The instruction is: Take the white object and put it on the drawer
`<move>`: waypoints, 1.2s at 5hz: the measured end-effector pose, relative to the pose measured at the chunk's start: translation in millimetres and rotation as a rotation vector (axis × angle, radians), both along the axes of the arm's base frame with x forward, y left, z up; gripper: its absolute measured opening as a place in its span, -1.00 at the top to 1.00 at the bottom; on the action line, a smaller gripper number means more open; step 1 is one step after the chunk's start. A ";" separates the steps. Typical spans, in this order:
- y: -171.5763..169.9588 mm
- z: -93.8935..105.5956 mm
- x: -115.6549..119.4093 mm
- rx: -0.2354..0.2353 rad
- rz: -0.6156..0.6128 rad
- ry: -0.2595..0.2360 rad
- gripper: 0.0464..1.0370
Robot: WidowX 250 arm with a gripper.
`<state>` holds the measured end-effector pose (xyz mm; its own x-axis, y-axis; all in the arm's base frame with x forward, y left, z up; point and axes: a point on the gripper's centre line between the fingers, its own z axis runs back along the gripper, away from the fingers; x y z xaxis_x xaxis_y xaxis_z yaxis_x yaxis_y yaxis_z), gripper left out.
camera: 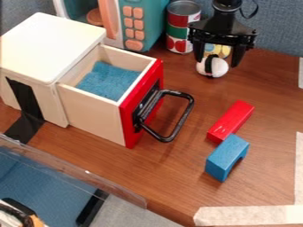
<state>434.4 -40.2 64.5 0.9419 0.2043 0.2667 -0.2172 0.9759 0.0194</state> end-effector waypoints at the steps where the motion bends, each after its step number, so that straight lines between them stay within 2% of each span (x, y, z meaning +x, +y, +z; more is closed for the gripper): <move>1: 5.5 -14.6 15.9 0.034 0.017 0.003 -0.93; 3: 12.8 -25.3 34.7 0.024 0.078 -0.007 -0.93; 4: 16.4 -23.0 40.2 -0.002 0.133 -0.029 -0.81; 5: 18.1 -25.5 41.7 -0.024 0.190 -0.041 -0.32; 6: 18.7 -32.3 37.3 -0.040 0.227 -0.034 -0.01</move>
